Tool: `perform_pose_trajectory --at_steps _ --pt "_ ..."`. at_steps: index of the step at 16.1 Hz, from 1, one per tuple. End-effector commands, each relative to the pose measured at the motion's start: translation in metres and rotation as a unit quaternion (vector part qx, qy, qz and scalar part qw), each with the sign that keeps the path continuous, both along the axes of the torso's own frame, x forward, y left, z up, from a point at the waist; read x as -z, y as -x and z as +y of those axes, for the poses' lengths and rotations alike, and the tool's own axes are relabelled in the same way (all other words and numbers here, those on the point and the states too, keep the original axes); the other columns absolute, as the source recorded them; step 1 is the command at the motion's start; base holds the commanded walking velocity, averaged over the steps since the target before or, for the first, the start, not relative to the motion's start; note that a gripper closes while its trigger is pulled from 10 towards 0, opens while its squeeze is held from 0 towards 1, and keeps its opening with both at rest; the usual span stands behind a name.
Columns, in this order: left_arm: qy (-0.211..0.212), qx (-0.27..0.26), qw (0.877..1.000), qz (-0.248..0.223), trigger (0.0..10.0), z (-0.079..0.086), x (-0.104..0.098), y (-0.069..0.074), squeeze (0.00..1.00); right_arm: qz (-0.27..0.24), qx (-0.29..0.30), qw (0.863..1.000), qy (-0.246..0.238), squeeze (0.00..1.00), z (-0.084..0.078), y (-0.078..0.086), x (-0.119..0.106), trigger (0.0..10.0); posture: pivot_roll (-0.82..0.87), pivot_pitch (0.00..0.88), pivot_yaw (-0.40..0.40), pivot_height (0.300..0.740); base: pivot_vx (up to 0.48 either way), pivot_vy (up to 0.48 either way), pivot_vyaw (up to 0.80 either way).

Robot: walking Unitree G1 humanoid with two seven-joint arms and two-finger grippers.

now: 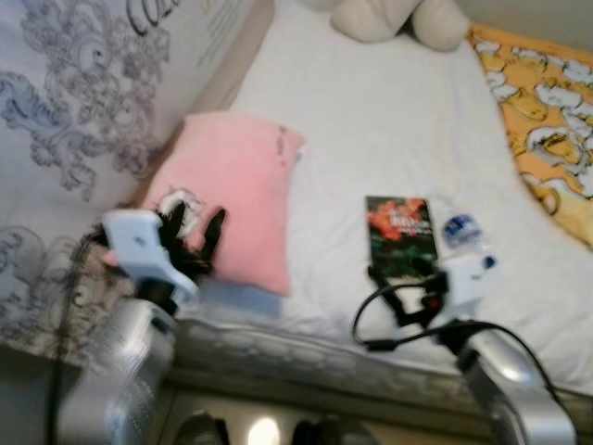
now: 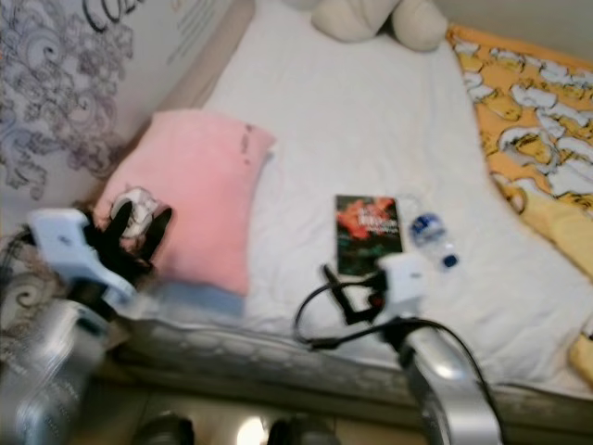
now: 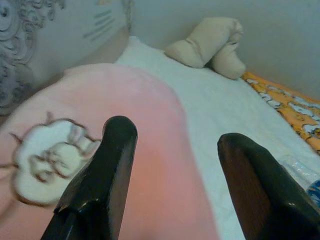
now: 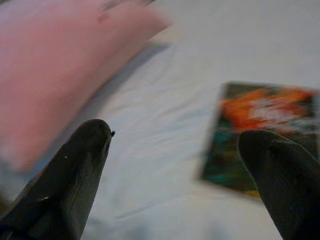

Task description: Clean up the room

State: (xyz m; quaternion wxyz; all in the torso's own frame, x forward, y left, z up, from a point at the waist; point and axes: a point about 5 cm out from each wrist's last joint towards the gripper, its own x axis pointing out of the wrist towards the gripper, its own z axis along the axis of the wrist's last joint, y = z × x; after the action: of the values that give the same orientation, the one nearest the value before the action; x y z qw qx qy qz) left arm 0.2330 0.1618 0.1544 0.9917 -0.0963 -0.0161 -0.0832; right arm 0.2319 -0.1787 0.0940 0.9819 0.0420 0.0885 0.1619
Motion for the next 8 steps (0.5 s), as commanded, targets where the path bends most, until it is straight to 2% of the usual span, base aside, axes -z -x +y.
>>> perform_pose_trajectory --at_steps 1,4,5,7,8 --pt "-0.010 -0.011 1.000 0.008 10.0 0.004 0.007 0.001 0.00 -0.007 0.013 1.000 0.010 0.23 -0.002 0.002 0.000 10.0 -0.07 0.073 -0.099 0.740 0.000 -0.480 0.00" --pt "-0.005 -0.024 0.999 0.021 10.0 0.007 0.018 0.005 0.00 -0.005 0.009 1.000 0.008 0.23 0.003 0.006 0.003 10.0 -0.08 0.077 -0.102 0.740 0.000 -0.480 0.00" --pt "-0.005 -0.013 1.000 0.014 10.0 0.007 0.021 0.004 0.00 -0.011 0.008 1.000 0.009 0.23 0.005 0.003 0.003 10.0 -0.08 0.069 -0.093 0.740 0.000 -0.480 0.00" --pt "0.000 -0.002 1.000 0.010 10.0 0.007 0.029 -0.006 0.00 -0.031 0.020 0.999 0.005 0.23 0.007 -0.012 -0.001 10.0 -0.07 0.053 -0.084 0.740 0.000 -0.480 0.00" --pt "-0.008 0.012 1.000 0.011 10.0 0.002 0.029 -0.014 0.00 -0.041 0.021 0.999 0.006 0.22 0.008 -0.020 -0.003 10.0 -0.07 0.037 -0.076 0.740 0.000 0.000 0.00"
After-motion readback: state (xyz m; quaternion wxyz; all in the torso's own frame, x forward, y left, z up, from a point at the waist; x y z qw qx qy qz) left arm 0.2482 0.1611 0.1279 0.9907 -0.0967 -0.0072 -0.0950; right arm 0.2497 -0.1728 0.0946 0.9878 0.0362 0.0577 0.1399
